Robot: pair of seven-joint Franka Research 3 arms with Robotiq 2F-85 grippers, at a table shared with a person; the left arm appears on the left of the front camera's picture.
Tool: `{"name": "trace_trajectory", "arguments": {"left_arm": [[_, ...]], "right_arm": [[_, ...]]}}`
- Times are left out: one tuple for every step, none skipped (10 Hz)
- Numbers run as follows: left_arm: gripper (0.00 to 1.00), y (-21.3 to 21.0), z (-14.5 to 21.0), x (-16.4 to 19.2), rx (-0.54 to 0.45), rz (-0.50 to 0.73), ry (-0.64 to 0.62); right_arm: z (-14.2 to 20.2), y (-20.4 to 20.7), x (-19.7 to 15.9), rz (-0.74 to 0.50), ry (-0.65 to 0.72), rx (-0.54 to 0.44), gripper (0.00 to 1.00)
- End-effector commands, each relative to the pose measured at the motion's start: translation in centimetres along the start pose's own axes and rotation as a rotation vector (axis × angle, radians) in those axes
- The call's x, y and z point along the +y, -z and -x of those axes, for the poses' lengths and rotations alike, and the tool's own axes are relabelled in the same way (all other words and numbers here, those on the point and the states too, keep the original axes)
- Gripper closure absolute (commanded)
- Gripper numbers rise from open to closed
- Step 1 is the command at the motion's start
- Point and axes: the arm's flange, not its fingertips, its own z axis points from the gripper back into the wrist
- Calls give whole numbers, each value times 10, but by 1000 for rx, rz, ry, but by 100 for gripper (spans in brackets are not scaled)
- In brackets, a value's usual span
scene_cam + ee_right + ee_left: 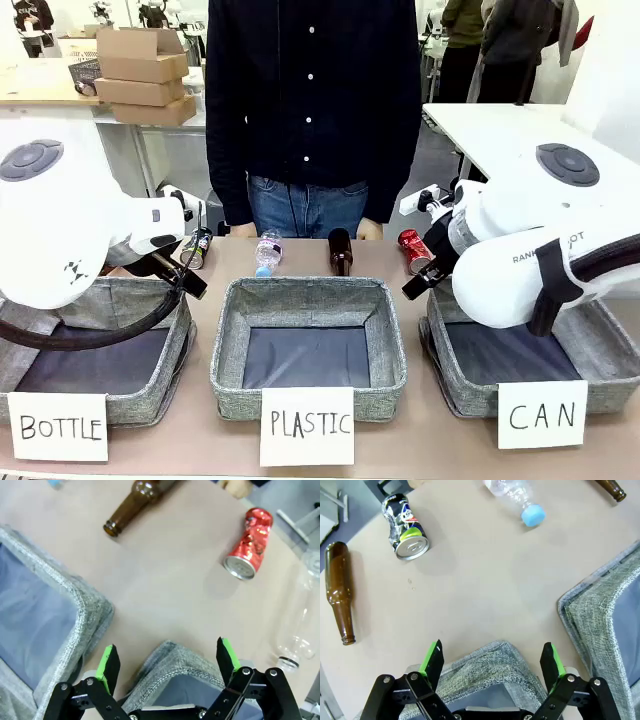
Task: Sort the can waste into the basket.
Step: Pick up the can waste from the table and place it in the right Fabric basket.
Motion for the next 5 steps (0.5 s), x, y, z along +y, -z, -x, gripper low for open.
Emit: {"name": "trace_trajectory", "arguments": {"left_arm": [[0,0,0,0,0,0,0],[0,0,0,0,0,0,0],[0,0,0,0,0,0,0],[0,0,0,0,0,0,0],[0,0,0,0,0,0,0]], "right_arm": [[0,0,0,0,0,0,0],[0,0,0,0,0,0,0],[0,0,0,0,0,0,0],[0,0,0,0,0,0,0],[0,0,0,0,0,0,0]]}}
